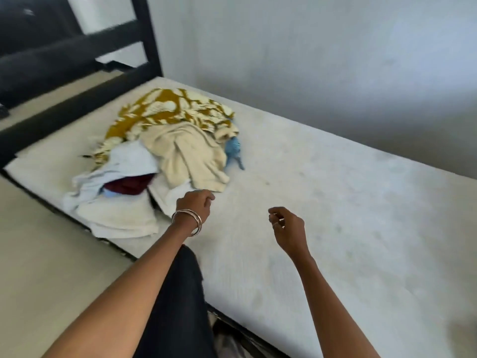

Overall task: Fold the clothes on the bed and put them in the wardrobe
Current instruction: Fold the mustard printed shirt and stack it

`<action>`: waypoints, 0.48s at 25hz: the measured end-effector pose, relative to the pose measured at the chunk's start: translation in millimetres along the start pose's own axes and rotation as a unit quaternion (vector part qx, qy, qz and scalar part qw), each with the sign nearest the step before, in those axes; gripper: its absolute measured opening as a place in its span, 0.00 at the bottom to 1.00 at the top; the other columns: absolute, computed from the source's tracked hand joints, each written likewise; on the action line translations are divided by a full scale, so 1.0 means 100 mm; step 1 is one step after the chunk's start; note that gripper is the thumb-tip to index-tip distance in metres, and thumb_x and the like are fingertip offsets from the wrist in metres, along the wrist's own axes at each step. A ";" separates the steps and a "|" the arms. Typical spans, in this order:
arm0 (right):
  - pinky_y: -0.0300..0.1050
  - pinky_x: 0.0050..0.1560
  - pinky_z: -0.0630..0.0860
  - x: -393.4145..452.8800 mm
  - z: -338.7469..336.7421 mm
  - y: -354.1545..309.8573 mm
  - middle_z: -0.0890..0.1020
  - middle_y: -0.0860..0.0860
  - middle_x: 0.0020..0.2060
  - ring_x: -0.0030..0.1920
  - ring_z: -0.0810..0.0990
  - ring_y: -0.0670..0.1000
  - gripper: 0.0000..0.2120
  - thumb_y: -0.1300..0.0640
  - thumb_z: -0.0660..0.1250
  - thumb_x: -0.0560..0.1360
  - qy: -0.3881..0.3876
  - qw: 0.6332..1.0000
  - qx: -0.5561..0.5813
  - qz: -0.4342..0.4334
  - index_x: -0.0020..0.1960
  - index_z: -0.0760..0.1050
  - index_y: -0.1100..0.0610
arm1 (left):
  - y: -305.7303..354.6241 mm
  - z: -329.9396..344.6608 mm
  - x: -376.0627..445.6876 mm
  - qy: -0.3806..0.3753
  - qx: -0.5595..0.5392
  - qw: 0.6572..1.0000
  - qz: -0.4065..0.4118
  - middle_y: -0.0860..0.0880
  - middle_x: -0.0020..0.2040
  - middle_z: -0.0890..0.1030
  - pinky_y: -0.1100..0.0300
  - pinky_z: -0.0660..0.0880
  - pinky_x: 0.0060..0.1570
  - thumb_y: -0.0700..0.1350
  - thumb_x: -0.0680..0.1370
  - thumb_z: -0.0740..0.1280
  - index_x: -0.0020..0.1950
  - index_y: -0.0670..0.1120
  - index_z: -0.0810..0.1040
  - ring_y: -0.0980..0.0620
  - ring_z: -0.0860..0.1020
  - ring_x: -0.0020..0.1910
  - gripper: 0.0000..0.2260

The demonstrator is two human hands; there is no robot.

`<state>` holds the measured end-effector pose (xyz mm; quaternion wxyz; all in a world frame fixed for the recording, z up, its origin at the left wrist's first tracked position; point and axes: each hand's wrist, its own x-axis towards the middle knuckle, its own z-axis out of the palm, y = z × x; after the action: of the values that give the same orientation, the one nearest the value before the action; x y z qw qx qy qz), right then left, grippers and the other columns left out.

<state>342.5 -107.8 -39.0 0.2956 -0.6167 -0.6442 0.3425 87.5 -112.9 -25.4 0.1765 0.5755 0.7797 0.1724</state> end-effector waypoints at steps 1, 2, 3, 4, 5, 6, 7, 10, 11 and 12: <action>0.45 0.45 0.78 0.08 0.20 -0.08 0.84 0.50 0.44 0.40 0.81 0.50 0.08 0.62 0.64 0.79 -0.004 1.000 -0.002 -0.022 0.53 0.81 0.54 | -0.24 -0.12 0.07 0.032 -0.002 0.999 -0.031 0.50 0.53 0.83 0.50 0.74 0.54 0.43 0.78 0.62 0.54 0.52 0.81 0.44 0.78 0.57 0.10; 0.38 0.44 0.76 0.17 0.39 -0.16 0.84 0.50 0.46 0.40 0.80 0.47 0.08 0.63 0.65 0.78 -0.009 0.999 -0.003 -0.044 0.53 0.81 0.56 | -0.48 -0.23 0.14 0.068 -0.011 0.996 -0.060 0.49 0.53 0.83 0.50 0.74 0.54 0.42 0.77 0.63 0.53 0.51 0.82 0.43 0.78 0.56 0.10; 0.31 0.42 0.72 0.26 0.57 -0.23 0.84 0.49 0.47 0.40 0.79 0.44 0.08 0.63 0.65 0.78 -0.016 0.998 -0.005 -0.062 0.54 0.81 0.56 | -0.69 -0.33 0.23 0.104 -0.023 0.990 -0.088 0.47 0.52 0.83 0.49 0.75 0.53 0.40 0.76 0.63 0.52 0.50 0.82 0.42 0.78 0.55 0.10; 0.27 0.41 0.70 0.36 0.74 -0.30 0.84 0.49 0.47 0.40 0.78 0.41 0.08 0.63 0.65 0.78 -0.022 0.997 -0.003 -0.079 0.54 0.81 0.56 | -0.87 -0.41 0.32 0.143 -0.032 0.983 -0.108 0.45 0.51 0.83 0.48 0.75 0.52 0.39 0.75 0.64 0.52 0.48 0.82 0.40 0.78 0.54 0.11; 0.25 0.41 0.69 0.45 0.88 -0.35 0.84 0.48 0.48 0.41 0.78 0.40 0.08 0.63 0.66 0.78 -0.024 0.996 0.001 -0.091 0.54 0.81 0.57 | -1.01 -0.49 0.43 0.181 -0.033 0.976 -0.119 0.43 0.50 0.83 0.47 0.75 0.51 0.38 0.75 0.64 0.53 0.47 0.82 0.38 0.78 0.53 0.11; 0.25 0.41 0.69 0.54 1.02 -0.40 0.83 0.48 0.48 0.41 0.78 0.39 0.08 0.63 0.66 0.78 -0.026 0.995 0.006 -0.101 0.54 0.81 0.56 | -1.14 -0.57 0.56 0.214 -0.028 0.968 -0.124 0.41 0.49 0.82 0.46 0.75 0.51 0.37 0.74 0.64 0.53 0.46 0.82 0.36 0.78 0.51 0.11; 0.25 0.41 0.69 0.65 1.14 -0.45 0.83 0.48 0.48 0.42 0.77 0.38 0.08 0.63 0.66 0.78 -0.030 0.994 0.011 -0.106 0.54 0.81 0.56 | -1.20 -0.67 0.71 0.241 -0.018 0.962 -0.125 0.40 0.48 0.81 0.46 0.74 0.50 0.36 0.73 0.65 0.53 0.45 0.82 0.35 0.77 0.50 0.11; 0.28 0.42 0.69 0.93 1.39 -0.56 0.84 0.49 0.48 0.42 0.79 0.41 0.07 0.62 0.67 0.78 -0.034 0.992 0.018 -0.123 0.53 0.81 0.56 | -1.18 -0.99 1.24 0.287 0.024 0.953 -0.099 0.41 0.52 0.80 0.46 0.72 0.51 0.39 0.74 0.66 0.55 0.46 0.81 0.36 0.75 0.54 0.11; 0.29 0.43 0.70 1.04 1.46 -0.60 0.84 0.49 0.48 0.42 0.79 0.43 0.07 0.63 0.67 0.78 -0.034 0.990 0.020 -0.132 0.53 0.81 0.57 | -1.11 -1.10 1.43 0.284 0.038 0.953 -0.097 0.42 0.54 0.79 0.46 0.71 0.53 0.40 0.75 0.65 0.56 0.46 0.80 0.37 0.74 0.56 0.11; 0.30 0.44 0.70 1.15 1.52 -0.65 0.84 0.49 0.48 0.42 0.80 0.45 0.07 0.63 0.67 0.77 -0.037 0.989 0.021 -0.141 0.53 0.81 0.57 | -1.05 -1.20 1.63 0.279 0.053 0.954 -0.097 0.42 0.57 0.78 0.47 0.71 0.55 0.42 0.75 0.65 0.58 0.46 0.79 0.38 0.73 0.59 0.12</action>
<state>174.1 -5.5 -81.3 0.3295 -0.5000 -0.7280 0.3338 -102.3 6.3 17.5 -0.0626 0.4346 0.8580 0.2663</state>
